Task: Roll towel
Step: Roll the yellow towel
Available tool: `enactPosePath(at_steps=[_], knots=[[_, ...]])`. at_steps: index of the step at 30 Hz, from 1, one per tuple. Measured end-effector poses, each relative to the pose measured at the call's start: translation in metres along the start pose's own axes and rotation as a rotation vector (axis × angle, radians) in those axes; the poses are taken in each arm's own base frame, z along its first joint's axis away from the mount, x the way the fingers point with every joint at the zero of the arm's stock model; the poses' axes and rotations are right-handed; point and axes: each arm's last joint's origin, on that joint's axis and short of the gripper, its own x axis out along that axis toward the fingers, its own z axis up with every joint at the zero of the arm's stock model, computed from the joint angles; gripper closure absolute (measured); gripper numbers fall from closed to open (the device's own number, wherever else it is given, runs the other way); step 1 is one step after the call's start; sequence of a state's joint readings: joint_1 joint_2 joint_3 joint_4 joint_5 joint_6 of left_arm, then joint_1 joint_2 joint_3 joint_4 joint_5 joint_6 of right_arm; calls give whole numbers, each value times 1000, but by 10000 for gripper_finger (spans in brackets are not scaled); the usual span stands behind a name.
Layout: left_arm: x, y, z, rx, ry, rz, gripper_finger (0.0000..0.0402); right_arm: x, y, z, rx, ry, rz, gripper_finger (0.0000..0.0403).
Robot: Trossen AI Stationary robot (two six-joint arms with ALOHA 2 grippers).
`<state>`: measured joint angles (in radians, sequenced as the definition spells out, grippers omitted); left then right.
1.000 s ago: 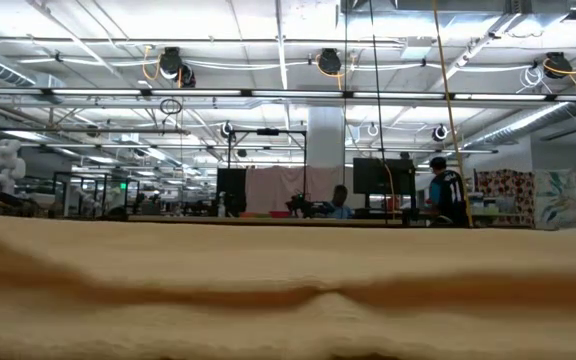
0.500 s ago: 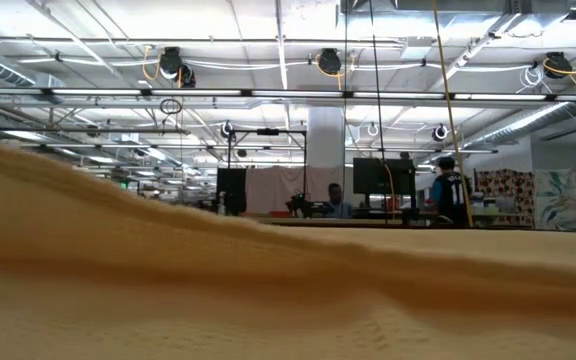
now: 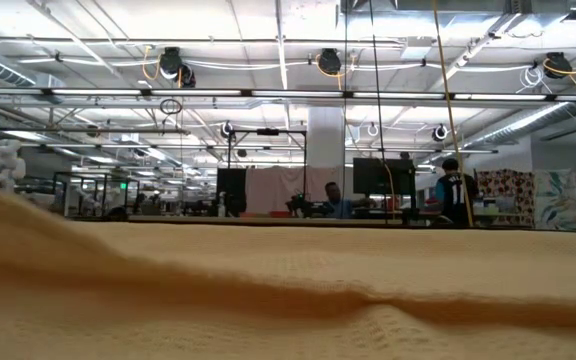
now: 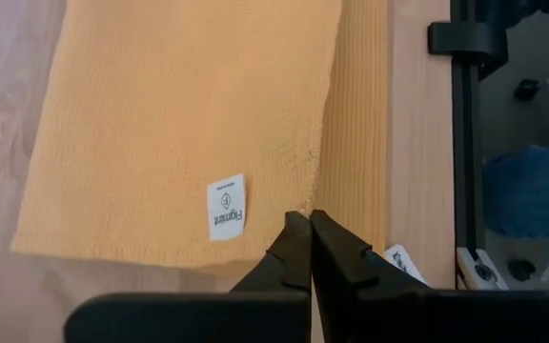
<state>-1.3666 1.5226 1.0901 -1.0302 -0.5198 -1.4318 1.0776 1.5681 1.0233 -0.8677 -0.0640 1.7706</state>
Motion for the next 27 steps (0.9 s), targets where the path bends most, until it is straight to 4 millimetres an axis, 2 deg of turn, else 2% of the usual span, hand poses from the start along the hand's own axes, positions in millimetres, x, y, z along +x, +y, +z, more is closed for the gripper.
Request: enactPosePath(at_steps=[5,9,17,20,24,27], knots=[[0,0,1,12,-28,4,401,8,2,30,10,-334,-43,273],[0,0,1,24,-34,2,402,28,10,62,-33,-384,-120,287],[-3,-2,2,42,-46,-7,402,64,26,122,-151,-503,-152,370],[-12,-8,5,61,-54,-45,402,76,27,135,-148,-515,-184,396],[-24,-14,13,48,-62,-84,402,83,25,144,-114,-542,-207,392],[-24,-15,13,52,-57,-92,402,83,24,146,-92,-568,-218,391]])
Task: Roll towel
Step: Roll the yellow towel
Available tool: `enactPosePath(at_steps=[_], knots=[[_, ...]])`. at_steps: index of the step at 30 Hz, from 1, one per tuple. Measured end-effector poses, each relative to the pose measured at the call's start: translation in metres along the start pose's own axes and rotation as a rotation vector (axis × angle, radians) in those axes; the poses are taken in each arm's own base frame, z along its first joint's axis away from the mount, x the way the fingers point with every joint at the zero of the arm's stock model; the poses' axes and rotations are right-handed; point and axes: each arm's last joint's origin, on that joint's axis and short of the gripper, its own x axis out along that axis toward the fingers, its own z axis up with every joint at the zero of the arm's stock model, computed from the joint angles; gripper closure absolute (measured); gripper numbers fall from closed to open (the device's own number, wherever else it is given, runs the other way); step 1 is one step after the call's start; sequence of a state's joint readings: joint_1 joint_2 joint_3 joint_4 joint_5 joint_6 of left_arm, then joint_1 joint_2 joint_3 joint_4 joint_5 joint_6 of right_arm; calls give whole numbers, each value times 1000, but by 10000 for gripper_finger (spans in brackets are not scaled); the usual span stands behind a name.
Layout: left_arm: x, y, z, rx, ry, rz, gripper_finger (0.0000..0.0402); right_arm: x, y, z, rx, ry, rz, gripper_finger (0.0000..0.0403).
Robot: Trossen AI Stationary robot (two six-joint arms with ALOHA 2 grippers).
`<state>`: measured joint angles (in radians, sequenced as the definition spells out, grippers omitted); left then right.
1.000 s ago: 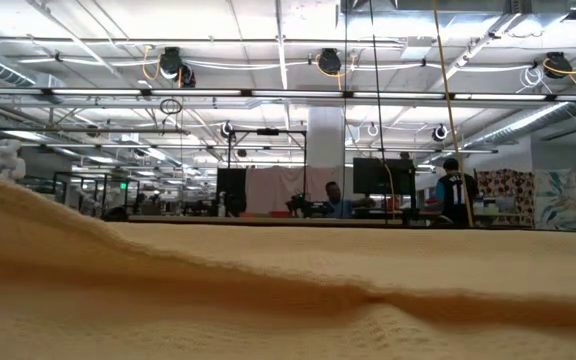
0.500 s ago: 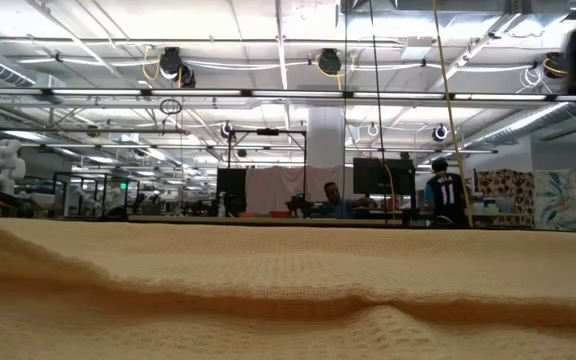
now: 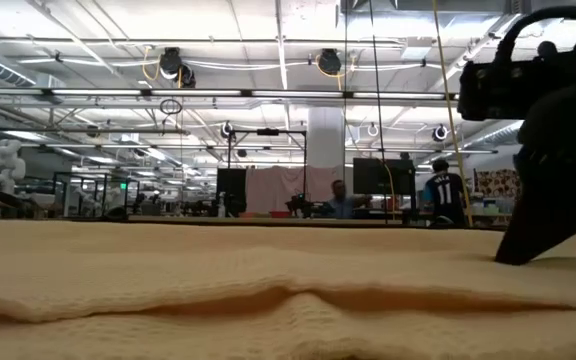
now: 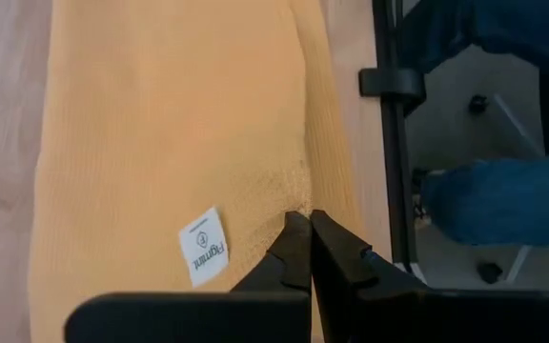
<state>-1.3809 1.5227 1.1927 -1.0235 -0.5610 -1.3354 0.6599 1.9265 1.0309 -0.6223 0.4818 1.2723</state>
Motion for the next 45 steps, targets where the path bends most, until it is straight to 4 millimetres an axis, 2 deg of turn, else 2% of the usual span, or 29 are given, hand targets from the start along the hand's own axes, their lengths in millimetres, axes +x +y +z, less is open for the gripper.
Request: enactPosePath(at_steps=[4,7,11,15,18,22,25,29,32,34,38,45], knots=[[4,5,-4,16,13,27,402,1,-8,3,11,-14,-59,400],[8,14,-7,35,29,113,402,4,-17,7,-3,-6,-134,400],[7,27,-8,51,32,244,402,10,-32,18,-38,8,-251,400],[6,32,-6,92,-23,295,402,14,-46,30,-58,25,-332,399],[7,30,-5,76,-47,278,402,4,-53,38,-30,34,-334,399],[10,21,-2,38,-87,198,402,-24,-57,48,53,-31,-245,399],[11,13,0,29,-144,132,402,-45,-45,54,94,-194,-75,399],[17,3,2,62,-171,92,402,-66,-5,60,29,-507,169,399],[22,0,-1,73,-157,93,402,-69,23,63,-34,-656,296,399],[25,-1,-4,80,-121,93,402,-64,33,62,-65,-694,317,399],[29,-4,-9,87,-55,90,400,-49,26,50,-80,-603,224,399],[33,-7,-13,64,-2,81,393,-30,-18,26,-61,-282,-72,398]])
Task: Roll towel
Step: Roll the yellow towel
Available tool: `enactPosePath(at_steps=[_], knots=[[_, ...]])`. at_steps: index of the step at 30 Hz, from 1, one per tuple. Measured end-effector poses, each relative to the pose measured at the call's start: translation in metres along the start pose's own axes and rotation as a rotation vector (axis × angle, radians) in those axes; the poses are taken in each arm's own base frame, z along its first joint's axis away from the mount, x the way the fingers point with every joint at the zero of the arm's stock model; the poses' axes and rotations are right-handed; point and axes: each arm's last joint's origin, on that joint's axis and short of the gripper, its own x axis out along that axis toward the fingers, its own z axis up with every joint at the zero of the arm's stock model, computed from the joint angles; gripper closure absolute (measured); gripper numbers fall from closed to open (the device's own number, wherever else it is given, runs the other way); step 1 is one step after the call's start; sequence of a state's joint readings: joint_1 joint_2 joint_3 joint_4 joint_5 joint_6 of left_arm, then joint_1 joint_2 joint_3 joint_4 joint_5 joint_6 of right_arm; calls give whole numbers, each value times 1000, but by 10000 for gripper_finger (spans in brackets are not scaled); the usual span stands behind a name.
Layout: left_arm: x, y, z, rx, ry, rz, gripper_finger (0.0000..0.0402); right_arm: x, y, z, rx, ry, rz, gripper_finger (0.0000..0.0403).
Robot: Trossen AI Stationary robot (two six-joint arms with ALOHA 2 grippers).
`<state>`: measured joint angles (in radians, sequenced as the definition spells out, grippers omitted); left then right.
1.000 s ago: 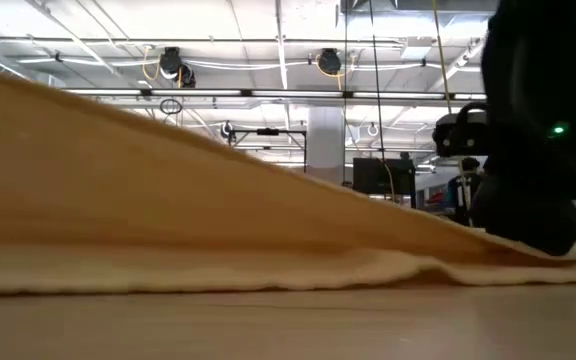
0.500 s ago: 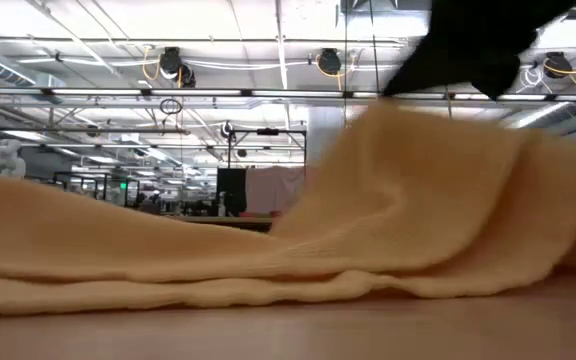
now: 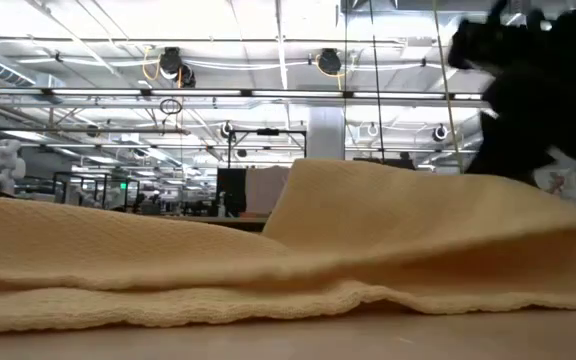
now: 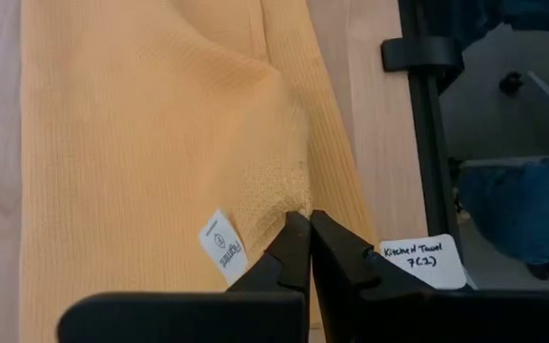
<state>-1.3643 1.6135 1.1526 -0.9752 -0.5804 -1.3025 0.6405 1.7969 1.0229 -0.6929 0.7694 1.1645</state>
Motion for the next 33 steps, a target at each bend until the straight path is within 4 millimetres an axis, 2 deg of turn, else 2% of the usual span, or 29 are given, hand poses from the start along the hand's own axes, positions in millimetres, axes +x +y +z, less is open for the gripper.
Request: enactPosePath(at_steps=[3,7,10,13,17,20,25,29,33], knots=[[0,0,0,0,1,0,393,0,-11,-3,-11,112,-53,387],[0,0,0,-27,9,-2,392,-18,-22,8,-31,198,19,345],[0,0,-1,-49,27,-3,392,-35,-37,20,-62,159,40,309],[0,0,-1,-50,26,-2,391,-41,-56,35,-75,10,-54,289],[1,0,1,-65,7,1,391,-16,-64,45,-112,-19,-54,297],[1,0,1,-84,1,1,391,13,-63,47,-131,5,96,321],[0,-3,1,-94,-4,-20,391,51,-78,38,-101,32,259,365],[0,-3,1,-101,-4,-20,391,71,-95,24,-76,79,284,396],[0,-2,1,-101,-3,-20,391,81,-110,11,-46,122,236,397]])
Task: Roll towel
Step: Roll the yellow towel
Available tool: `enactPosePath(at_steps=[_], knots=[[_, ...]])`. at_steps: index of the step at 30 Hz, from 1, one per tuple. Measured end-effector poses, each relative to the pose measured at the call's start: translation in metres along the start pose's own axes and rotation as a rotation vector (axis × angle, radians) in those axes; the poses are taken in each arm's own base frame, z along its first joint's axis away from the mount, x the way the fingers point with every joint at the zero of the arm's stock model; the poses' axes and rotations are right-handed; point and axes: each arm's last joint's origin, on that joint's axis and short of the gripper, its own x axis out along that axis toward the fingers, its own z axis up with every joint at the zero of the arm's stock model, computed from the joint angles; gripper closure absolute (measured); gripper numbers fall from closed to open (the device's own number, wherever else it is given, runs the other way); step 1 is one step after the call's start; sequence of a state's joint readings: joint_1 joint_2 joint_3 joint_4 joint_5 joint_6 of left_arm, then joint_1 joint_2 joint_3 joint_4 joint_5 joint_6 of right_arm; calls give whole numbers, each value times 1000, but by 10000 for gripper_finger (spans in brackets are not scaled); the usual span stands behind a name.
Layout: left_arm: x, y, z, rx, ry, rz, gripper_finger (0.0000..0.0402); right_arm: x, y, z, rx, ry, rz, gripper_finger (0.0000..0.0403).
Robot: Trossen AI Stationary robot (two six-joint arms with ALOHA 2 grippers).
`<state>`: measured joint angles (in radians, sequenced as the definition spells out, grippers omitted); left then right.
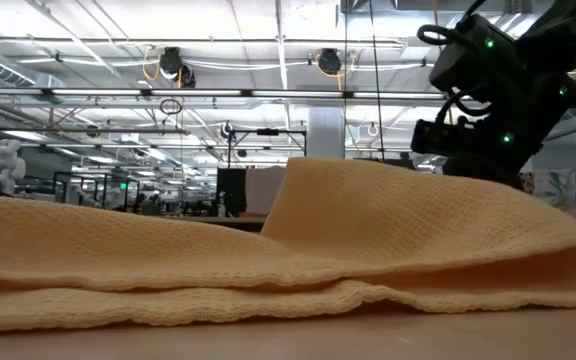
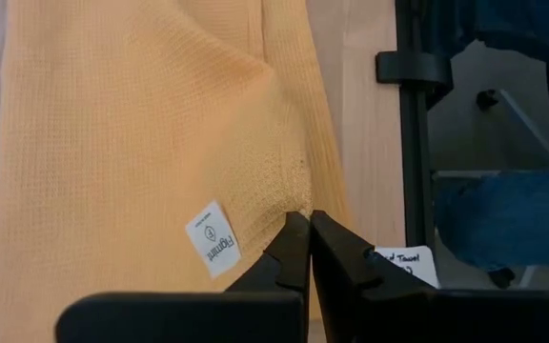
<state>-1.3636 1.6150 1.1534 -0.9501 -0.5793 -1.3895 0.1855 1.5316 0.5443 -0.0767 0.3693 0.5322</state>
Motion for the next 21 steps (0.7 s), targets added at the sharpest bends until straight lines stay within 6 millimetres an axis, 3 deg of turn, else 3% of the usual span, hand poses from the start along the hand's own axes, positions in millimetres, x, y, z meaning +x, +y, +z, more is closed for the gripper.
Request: enactPosePath(at_steps=[8,21], knots=[[0,0,0,-7,0,3,391,1,-19,-6,-3,54,-162,401],[0,1,-1,-41,35,2,391,-25,-46,-14,112,164,-403,402]])
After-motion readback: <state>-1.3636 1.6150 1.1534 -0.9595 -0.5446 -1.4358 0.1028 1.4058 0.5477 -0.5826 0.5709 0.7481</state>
